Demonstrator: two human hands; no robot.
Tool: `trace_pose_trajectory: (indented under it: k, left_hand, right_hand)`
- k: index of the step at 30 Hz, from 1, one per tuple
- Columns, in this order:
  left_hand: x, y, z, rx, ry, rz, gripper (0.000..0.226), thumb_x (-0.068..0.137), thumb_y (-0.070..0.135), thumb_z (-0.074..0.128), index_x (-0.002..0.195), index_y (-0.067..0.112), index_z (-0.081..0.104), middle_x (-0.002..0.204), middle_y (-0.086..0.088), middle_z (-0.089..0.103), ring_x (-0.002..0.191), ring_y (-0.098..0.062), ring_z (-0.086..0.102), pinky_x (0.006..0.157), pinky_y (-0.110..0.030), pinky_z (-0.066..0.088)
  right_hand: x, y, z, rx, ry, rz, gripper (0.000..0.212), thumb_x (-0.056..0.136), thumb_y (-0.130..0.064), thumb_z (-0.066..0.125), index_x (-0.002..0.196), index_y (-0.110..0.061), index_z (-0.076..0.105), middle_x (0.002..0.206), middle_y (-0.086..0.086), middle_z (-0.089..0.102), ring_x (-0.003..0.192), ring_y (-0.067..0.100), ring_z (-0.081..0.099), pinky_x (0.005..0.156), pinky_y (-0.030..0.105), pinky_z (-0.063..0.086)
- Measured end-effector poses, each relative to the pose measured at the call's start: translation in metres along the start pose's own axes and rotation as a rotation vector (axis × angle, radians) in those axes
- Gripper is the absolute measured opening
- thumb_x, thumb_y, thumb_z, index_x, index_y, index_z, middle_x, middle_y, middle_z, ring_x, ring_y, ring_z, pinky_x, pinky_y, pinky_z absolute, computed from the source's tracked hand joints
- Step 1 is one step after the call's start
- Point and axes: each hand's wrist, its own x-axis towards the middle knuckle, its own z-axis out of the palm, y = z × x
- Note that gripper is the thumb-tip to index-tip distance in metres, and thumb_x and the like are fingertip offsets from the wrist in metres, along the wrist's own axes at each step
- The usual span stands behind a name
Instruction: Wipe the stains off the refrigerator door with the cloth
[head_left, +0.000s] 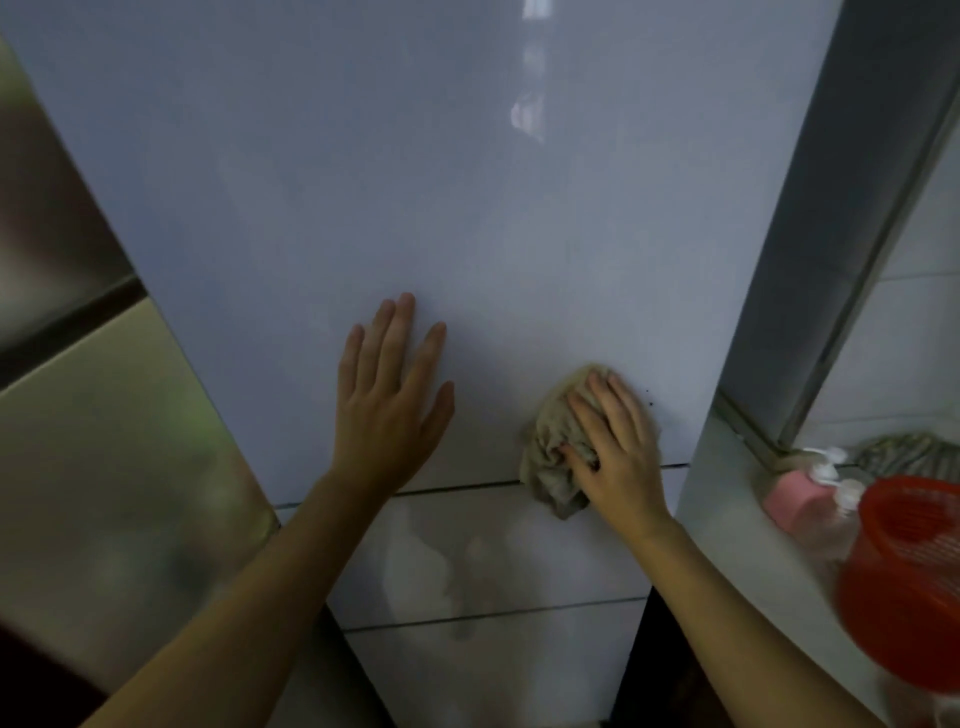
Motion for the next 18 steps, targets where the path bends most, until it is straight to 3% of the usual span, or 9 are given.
trace_pose_trajectory:
  k: [5,18]
  left_hand:
    - [0.009,-0.01,-0.004,0.037,-0.038,0.035,0.055,0.1,0.033,0.059,0.148,0.009,0.049,0.161,-0.024,0.033,0.152,-0.039,0.029,0.12,-0.06,0.03]
    - [0.004,0.003,0.014,-0.018,0.03,-0.056,0.057,0.098,0.032,0.061,0.147,0.004,0.049,0.16,-0.027,0.033,0.152,-0.042,0.028,0.122,-0.061,0.026]
  right_hand:
    - [0.017,-0.008,-0.007,0.103,0.13,0.269,0.057,0.098,-0.029,0.063,0.147,-0.004,0.049,0.163,0.013,0.032,0.157,0.026,0.02,0.13,0.039,0.019]
    - [0.015,-0.022,0.002,0.129,0.129,0.335,0.062,0.099,-0.03,0.059,0.154,-0.015,0.035,0.167,0.004,0.022,0.158,0.028,0.018,0.13,0.035,0.014]
